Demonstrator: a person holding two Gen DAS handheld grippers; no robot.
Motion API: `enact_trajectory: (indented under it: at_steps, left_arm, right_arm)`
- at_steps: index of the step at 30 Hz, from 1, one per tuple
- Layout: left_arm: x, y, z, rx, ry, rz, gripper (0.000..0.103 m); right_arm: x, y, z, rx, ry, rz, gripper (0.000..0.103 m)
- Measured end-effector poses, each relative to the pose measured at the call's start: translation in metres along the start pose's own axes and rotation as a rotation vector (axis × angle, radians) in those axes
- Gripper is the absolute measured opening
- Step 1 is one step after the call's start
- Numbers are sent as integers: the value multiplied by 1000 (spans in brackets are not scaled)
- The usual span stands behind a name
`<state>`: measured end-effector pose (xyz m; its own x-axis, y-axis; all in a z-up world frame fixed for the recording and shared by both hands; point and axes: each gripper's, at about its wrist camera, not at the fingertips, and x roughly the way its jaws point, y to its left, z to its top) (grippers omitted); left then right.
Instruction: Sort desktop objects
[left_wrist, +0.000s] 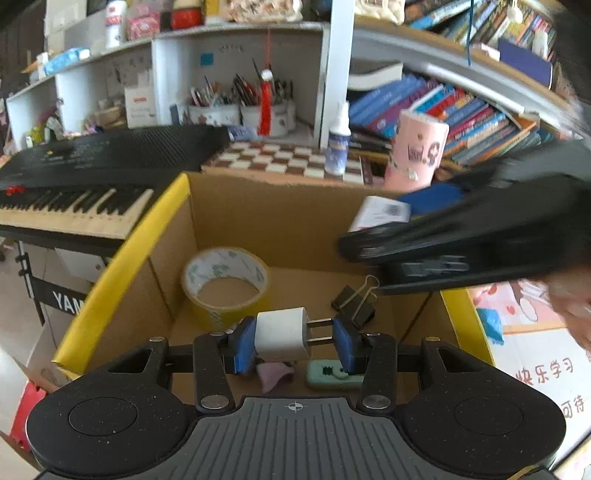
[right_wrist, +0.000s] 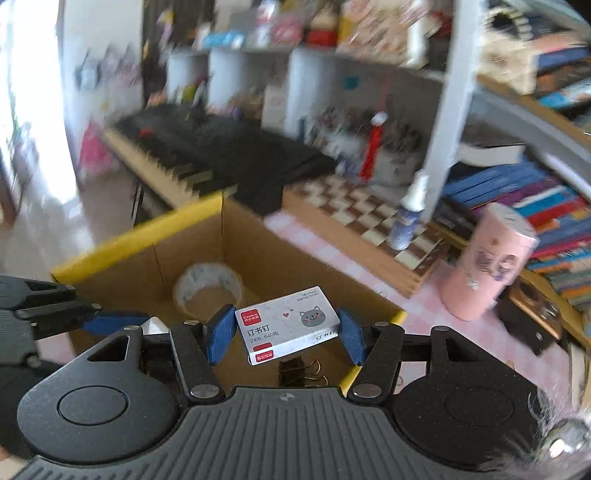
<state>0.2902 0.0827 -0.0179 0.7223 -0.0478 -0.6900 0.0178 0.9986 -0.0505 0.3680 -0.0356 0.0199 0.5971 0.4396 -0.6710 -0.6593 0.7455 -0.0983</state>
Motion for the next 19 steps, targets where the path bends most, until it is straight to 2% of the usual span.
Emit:
enact_trajectory:
  at_steps: [6,12,16,19]
  left_arm:
    - [26,-9,0,35,134,31,44]
    - [34,-12,1,39,163,35,42]
    - [35,-12,1,28,171,27,42]
    - [35,-12,1,19,174,22,42]
  right_arm:
    - [62,8,13,-143,171,47,57]
    - [101,18,11,-231,324,135,57]
    - [111,29,13,-326,355,147,57]
    - [115,32,13,-342,375,162,57]
